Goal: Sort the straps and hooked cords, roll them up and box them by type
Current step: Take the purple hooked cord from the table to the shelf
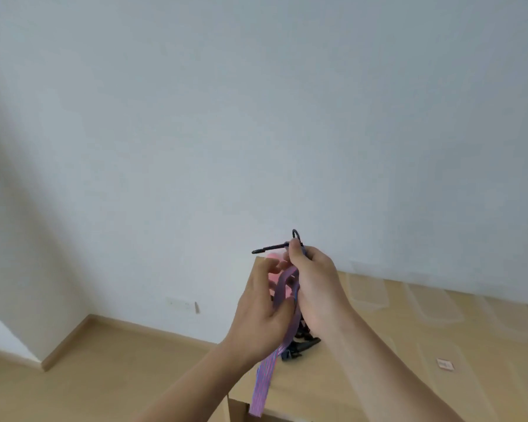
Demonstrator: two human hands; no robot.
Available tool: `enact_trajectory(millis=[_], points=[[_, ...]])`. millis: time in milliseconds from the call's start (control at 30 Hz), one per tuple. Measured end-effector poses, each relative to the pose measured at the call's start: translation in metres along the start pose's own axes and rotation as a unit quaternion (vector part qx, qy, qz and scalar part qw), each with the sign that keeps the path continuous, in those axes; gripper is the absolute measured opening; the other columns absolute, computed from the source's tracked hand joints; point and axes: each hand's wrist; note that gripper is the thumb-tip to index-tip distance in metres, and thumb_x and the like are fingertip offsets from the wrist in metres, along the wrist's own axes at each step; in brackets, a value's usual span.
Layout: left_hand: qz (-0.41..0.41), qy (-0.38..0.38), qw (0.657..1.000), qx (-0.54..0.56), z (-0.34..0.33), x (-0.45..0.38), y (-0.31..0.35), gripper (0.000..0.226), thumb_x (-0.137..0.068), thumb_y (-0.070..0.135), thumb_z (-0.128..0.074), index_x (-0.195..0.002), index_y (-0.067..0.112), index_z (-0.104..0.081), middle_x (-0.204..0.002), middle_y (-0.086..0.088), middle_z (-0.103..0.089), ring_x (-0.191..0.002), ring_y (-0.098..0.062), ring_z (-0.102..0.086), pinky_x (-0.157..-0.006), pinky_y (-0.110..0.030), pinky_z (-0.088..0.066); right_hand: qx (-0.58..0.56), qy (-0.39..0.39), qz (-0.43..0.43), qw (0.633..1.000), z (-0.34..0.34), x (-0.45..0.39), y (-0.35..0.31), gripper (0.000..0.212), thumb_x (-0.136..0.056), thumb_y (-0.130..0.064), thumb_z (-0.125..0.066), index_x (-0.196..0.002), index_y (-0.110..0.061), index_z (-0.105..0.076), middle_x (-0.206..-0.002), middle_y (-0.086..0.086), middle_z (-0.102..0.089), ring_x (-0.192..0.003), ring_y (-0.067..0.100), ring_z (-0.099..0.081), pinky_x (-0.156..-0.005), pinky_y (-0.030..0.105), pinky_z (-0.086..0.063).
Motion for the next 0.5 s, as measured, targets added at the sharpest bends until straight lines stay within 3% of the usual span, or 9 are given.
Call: enact_trajectory(millis=[67,133,200,300,400,500], points=[[0.101,-0.053,0.983,0.146,0.001,0.001,-0.005,0.054,-0.087,-0.001,-0.064,-0.127,0.030,-0.046,-0.118,0.003,-0.065,-0.103,-0.018,-0.068,-0.085,-0.036,-0.058,-0.059,-0.004,0.015,0.998,-0.004,-0.003,-0.010,0.045,-0.086,-0.049,-0.069,-0.090,-0.004,-0.066,-0.090,0.014,-0.072,-0.082,0.036,-0.070,-0.081,0.053,-0.059],[0.165,-0.138,0.958,0.187,0.002,0.003,-0.014,0.049,-0.085,0.008,-0.072,-0.127,0.023,-0.053,-0.113,-0.018,-0.068,-0.097,-0.027,-0.069,-0.088,-0.043,-0.055,-0.156,-0.024,0.046,0.986,-0.010,-0.004,-0.022,0.031,-0.095,-0.034,-0.067,-0.089,-0.005,-0.059,-0.072,0.008,-0.059,-0.067,0.027,-0.059,-0.075,0.044,-0.055],[0.196,-0.182,0.951,0.153,-0.002,0.007,-0.021,0.035,-0.084,0.014,-0.076,-0.116,0.009,-0.063,-0.099,-0.016,-0.072,-0.087,-0.026,-0.069,-0.081,-0.039,-0.054,-0.196,-0.035,0.073,0.977,-0.012,-0.005,-0.035,0.017,-0.097,-0.021,-0.065,-0.091,-0.009,-0.054,-0.064,0.001,-0.048,-0.057,0.018,-0.045,-0.067,0.035,-0.051],[0.222,-0.106,0.963,0.108,0.003,0.000,-0.028,0.018,-0.082,0.017,-0.074,-0.092,0.004,-0.068,-0.069,-0.002,-0.064,-0.064,-0.019,-0.058,-0.065,-0.031,-0.048,-0.207,-0.035,0.085,0.974,-0.002,-0.014,-0.042,0.025,-0.090,-0.011,-0.073,-0.102,-0.012,-0.052,-0.062,-0.005,-0.052,-0.053,0.014,-0.044,-0.062,0.030,-0.049],[0.227,0.018,0.969,0.099,0.029,-0.019,-0.025,0.018,-0.076,0.028,-0.071,-0.085,0.012,-0.069,-0.062,0.002,-0.058,-0.059,-0.019,-0.055,-0.066,-0.034,-0.043,-0.208,0.008,0.072,0.976,0.033,-0.025,-0.033,0.021,-0.088,-0.006,-0.070,-0.103,-0.011,-0.056,-0.060,-0.001,-0.054,-0.053,0.014,-0.051,-0.057,0.026,-0.046],[0.198,0.047,0.977,0.067,0.052,-0.036,-0.014,0.012,-0.083,0.019,-0.076,-0.090,0.012,-0.071,-0.064,0.005,-0.058,-0.053,-0.018,-0.052,-0.059,-0.029,-0.043,-0.179,0.000,0.021,0.984,0.067,-0.025,-0.004,0.014,-0.082,-0.012,-0.070,-0.085,-0.008,-0.057,-0.067,0.006,-0.057,-0.055,0.017,-0.052,-0.063,0.030,-0.042]])
Point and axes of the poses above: each hand's wrist, its own x-axis away from the middle knuckle, its own z-axis out of the back of the hand, y = z × x
